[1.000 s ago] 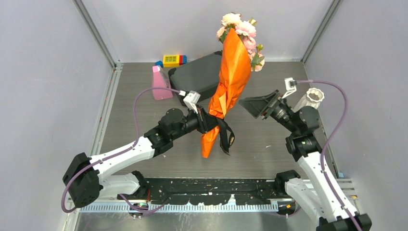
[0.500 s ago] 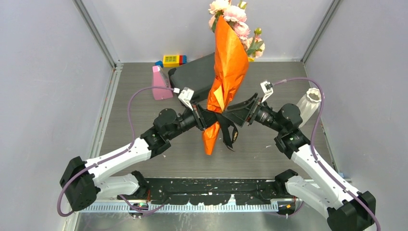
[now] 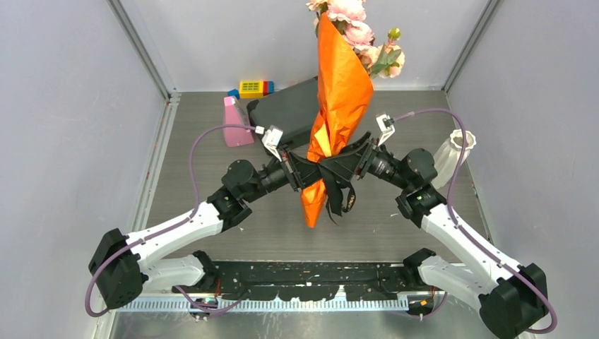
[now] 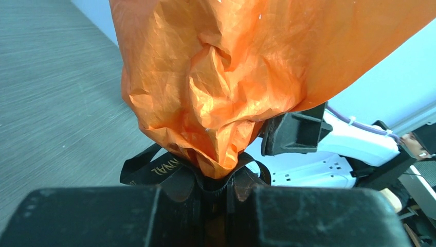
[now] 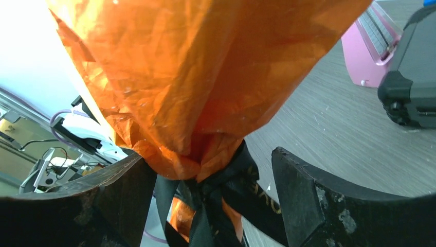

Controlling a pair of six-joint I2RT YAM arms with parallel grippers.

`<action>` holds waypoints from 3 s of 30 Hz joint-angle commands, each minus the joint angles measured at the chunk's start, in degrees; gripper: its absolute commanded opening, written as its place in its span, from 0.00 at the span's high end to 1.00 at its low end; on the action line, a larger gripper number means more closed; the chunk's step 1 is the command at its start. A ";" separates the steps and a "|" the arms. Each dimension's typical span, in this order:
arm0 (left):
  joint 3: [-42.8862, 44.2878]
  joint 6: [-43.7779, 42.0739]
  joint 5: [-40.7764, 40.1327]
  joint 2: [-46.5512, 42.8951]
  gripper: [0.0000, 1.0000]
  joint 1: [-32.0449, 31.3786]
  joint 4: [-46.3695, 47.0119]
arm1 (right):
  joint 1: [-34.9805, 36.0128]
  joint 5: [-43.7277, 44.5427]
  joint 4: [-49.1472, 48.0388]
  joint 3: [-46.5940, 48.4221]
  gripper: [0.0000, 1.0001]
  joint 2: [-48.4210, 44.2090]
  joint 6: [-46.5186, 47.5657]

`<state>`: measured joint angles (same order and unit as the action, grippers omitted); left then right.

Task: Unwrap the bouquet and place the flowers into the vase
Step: Place the fake flower at the center of the board.

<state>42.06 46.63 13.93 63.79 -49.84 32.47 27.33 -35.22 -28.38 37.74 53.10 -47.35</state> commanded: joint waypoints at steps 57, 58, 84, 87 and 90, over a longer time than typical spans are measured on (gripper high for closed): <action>42.72 -34.49 18.11 -2.56 0.00 26.99 -70.14 | 2.37 45.81 61.67 30.58 1.00 3.74 20.08; 42.73 -34.92 17.17 -2.73 0.00 27.44 -69.30 | 2.37 46.22 62.43 30.36 1.00 4.15 19.88; 21.74 -41.13 -2.22 -2.86 0.00 29.89 -56.99 | 19.82 64.32 56.74 24.09 1.00 29.24 11.11; 21.75 -40.84 -1.90 -2.34 0.00 29.89 -57.12 | 19.56 64.96 56.53 23.36 1.00 31.03 10.08; 21.74 -40.83 -1.90 -2.02 0.00 29.85 -57.25 | 19.02 65.59 56.48 22.44 1.00 31.44 9.61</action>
<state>63.92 5.96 12.53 62.02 -20.18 -27.24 46.98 25.78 32.62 60.49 84.60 -35.68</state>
